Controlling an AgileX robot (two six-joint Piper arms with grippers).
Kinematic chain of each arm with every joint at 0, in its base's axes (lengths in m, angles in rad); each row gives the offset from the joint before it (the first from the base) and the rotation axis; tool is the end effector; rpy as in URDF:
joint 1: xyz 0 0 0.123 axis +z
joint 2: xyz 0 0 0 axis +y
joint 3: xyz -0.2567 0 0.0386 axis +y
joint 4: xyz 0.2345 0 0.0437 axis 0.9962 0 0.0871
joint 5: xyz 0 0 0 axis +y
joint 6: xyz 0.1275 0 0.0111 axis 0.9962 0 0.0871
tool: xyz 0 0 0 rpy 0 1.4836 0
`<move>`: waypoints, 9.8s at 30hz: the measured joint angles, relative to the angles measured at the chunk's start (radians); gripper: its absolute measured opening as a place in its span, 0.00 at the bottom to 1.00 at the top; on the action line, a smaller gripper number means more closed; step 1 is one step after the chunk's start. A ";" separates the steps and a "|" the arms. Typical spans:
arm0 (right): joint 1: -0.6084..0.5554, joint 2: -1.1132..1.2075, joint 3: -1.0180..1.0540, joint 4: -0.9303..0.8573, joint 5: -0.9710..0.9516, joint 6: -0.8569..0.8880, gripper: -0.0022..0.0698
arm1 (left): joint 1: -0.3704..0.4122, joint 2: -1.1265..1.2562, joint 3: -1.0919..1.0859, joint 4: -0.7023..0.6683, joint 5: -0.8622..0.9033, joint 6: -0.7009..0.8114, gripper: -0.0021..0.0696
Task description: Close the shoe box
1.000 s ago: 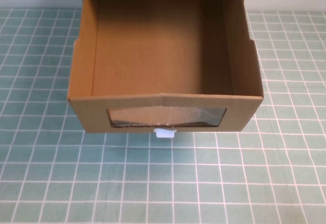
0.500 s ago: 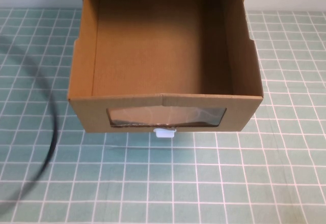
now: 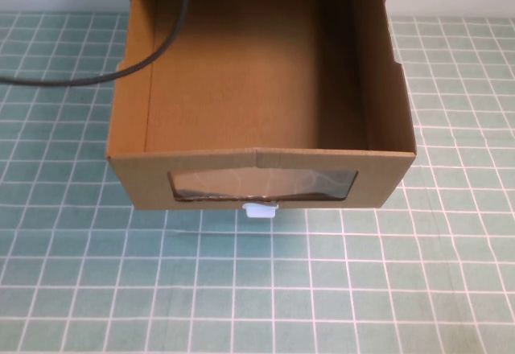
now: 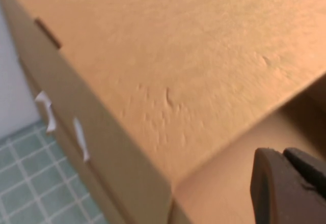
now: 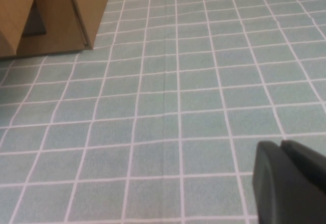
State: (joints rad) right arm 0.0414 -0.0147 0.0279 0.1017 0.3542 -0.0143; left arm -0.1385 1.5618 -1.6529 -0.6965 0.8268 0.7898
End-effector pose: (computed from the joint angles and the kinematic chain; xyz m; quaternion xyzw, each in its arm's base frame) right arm 0.1005 0.0087 0.1632 0.0053 0.7983 0.0509 0.6000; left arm 0.3521 -0.1101 0.3891 0.2917 0.7954 -0.1767 0.5011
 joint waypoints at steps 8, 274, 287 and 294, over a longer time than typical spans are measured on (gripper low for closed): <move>0.000 0.000 0.000 0.000 0.000 0.000 0.01 | -0.056 0.177 -0.170 -0.006 0.002 0.023 0.02; -0.036 0.007 -0.001 0.053 -0.006 -0.053 0.01 | -0.083 -1.405 1.679 -0.174 -0.781 0.134 0.02; -0.036 0.006 -0.001 0.053 -0.006 -0.053 0.01 | 0.076 -1.568 1.679 0.441 -0.680 -0.471 0.02; -0.036 0.006 -0.001 0.053 -0.006 -0.053 0.01 | 0.120 -1.572 1.679 0.598 -0.500 -0.617 0.02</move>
State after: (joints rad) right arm 0.0051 -0.0089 0.0268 0.1546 0.3486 -0.0671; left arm -0.0189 -0.0103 0.0259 -0.0988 0.3273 0.1730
